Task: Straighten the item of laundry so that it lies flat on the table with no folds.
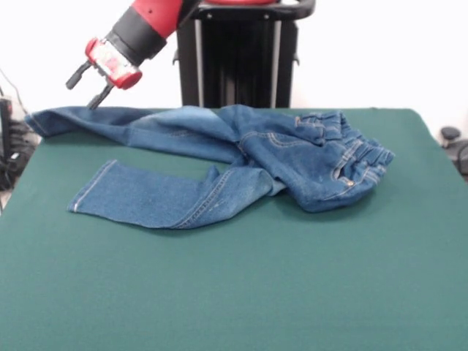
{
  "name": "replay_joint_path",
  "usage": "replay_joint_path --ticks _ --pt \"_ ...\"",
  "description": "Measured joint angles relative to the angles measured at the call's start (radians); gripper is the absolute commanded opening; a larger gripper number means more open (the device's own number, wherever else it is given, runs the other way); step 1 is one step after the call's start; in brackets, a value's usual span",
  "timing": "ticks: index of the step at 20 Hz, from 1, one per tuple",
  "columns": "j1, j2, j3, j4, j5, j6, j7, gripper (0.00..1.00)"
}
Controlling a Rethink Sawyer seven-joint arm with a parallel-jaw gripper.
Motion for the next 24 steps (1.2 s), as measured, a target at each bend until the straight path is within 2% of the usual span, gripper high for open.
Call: replay_joint_path --ticks 2,6,8,9,10,15,20,23,24 --pt "-0.023 -0.082 0.024 -0.014 -0.115 0.082 0.000 1.00" --pt "-0.065 -0.219 0.083 -0.029 -0.275 0.219 0.000 1.00" --pt "-0.113 -0.324 0.149 -0.036 -0.377 0.326 0.000 1.00" --pt "-0.163 -0.408 0.213 -0.038 -0.445 0.411 0.000 1.00" --pt "-0.192 -0.449 0.248 -0.038 -0.473 0.455 0.000 1.00" --pt "-0.279 -0.579 0.365 -0.042 -0.526 0.574 0.000 1.00" --pt "-0.330 -0.650 0.465 -0.057 -0.534 0.578 0.000 1.00" --pt "-0.379 -0.692 0.548 -0.061 -0.538 0.580 0.000 1.00" --pt "-0.421 -0.723 0.613 -0.061 -0.539 0.591 0.000 1.00"
